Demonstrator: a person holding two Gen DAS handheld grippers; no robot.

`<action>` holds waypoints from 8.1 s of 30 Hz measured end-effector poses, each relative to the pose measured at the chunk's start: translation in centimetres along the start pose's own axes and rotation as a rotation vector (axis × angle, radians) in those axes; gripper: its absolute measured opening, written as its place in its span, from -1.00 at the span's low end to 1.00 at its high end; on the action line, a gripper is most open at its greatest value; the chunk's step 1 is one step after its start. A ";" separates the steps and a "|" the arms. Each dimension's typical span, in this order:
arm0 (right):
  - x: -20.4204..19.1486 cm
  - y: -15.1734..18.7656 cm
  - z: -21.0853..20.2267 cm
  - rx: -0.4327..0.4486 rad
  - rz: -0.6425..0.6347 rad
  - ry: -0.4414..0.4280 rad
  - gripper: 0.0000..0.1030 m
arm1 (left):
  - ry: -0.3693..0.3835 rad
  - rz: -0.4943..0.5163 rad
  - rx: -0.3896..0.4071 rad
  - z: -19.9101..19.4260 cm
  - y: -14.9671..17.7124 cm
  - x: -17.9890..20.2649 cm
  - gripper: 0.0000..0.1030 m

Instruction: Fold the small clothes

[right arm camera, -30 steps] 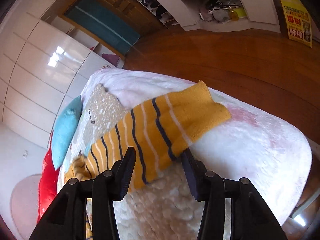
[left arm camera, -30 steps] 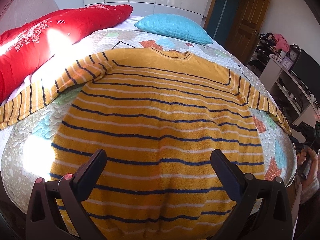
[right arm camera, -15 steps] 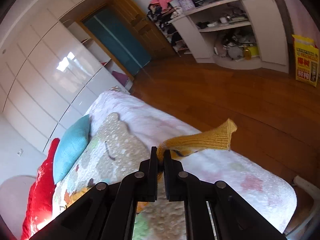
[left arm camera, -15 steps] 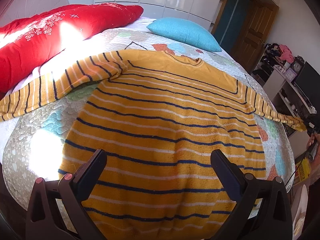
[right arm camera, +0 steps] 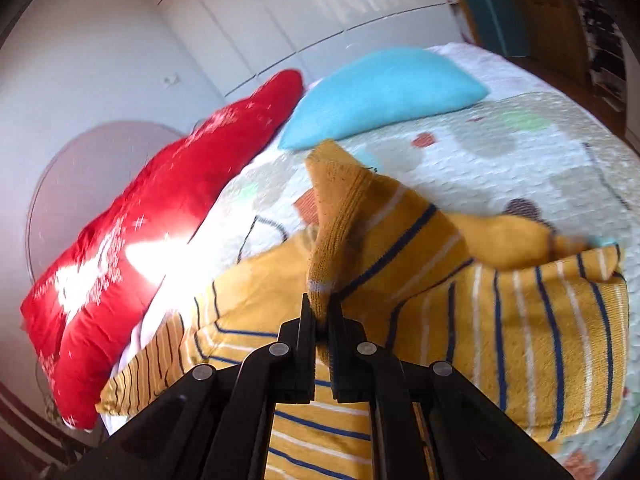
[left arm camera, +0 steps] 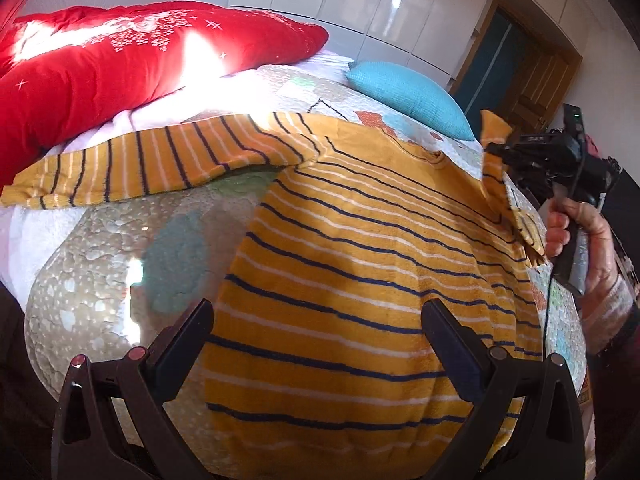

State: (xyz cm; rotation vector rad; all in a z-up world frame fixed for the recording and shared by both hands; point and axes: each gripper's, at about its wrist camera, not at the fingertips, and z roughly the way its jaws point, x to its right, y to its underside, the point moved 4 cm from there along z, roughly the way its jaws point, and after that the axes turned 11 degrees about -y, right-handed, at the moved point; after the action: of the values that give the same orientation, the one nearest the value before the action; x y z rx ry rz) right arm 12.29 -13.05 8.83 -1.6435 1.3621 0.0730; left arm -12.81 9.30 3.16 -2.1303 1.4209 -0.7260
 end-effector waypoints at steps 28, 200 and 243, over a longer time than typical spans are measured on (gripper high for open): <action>-9.1 13.0 4.4 -0.340 -0.258 -0.179 0.09 | -0.246 -0.513 0.075 1.0 -4.0 -23.7 1.00; 11.7 -2.6 0.6 -0.086 -0.075 0.232 0.42 | 0.008 0.306 -0.178 21.7 -18.3 9.7 -0.28; 6.2 8.4 -2.9 -0.204 -0.174 0.258 -0.01 | -0.154 -0.003 -0.100 11.8 -9.2 -1.7 0.99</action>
State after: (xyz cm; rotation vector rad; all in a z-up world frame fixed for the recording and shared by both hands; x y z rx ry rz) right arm 6.56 -18.83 1.60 -1.9909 1.4331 -0.1096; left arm 0.71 15.22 0.00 -2.2126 1.3983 -0.4891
